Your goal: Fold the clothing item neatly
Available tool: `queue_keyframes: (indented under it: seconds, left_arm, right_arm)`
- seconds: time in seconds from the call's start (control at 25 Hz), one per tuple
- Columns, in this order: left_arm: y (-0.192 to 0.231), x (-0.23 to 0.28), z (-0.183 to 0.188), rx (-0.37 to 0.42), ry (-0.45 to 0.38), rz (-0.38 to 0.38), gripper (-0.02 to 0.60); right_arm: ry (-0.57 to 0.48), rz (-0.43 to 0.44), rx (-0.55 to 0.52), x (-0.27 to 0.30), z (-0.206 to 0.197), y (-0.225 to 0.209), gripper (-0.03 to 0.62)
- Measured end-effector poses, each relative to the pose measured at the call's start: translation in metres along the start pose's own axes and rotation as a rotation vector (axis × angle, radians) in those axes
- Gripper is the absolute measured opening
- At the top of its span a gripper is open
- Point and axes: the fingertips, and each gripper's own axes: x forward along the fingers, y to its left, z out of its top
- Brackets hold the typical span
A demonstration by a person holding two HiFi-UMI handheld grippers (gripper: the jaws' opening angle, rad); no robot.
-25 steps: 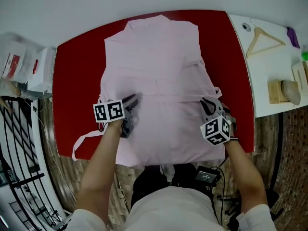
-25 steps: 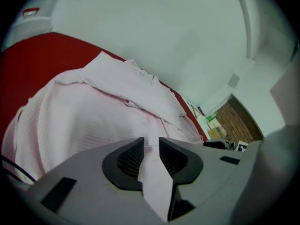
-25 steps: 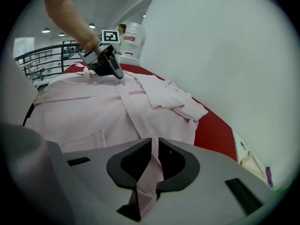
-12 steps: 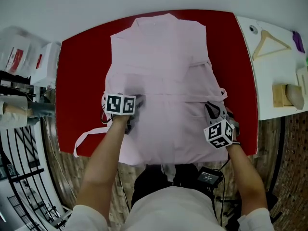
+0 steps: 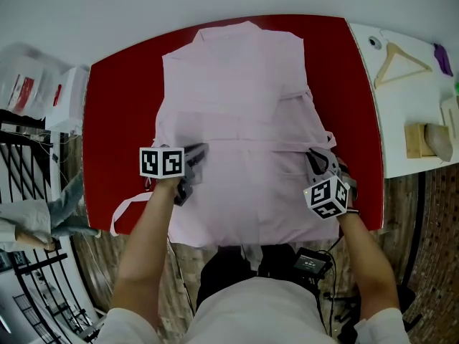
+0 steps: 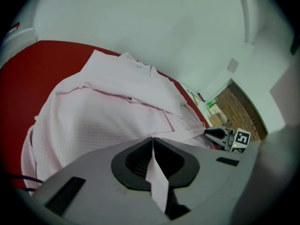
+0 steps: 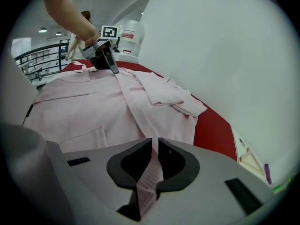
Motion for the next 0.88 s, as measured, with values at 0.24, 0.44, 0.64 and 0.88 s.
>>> queue_keyframes:
  seconds: [0.24,0.44,0.64,0.88]
  left_arm:
    - [0.001,-0.01,0.002,0.002,-0.022,-0.012,0.018]
    - [-0.01,-0.012,0.006,-0.01,-0.054,-0.068,0.018]
    - [-0.012,-0.017,0.012,-0.007,-0.061,-0.078,0.018]
    - [0.025,-0.022,0.0,-0.095,-0.049,0.009,0.018]
  right_arm:
    - [0.01,0.008,-0.01,0.002,0.001,0.004,0.025]
    - [0.028,0.007,-0.012,0.005,-0.003,0.002,0.025]
    - [0.039,0.007,-0.014,0.006,-0.002,0.002,0.025]
    - [0.03,-0.009,-0.006,0.006,0.001,-0.003,0.025]
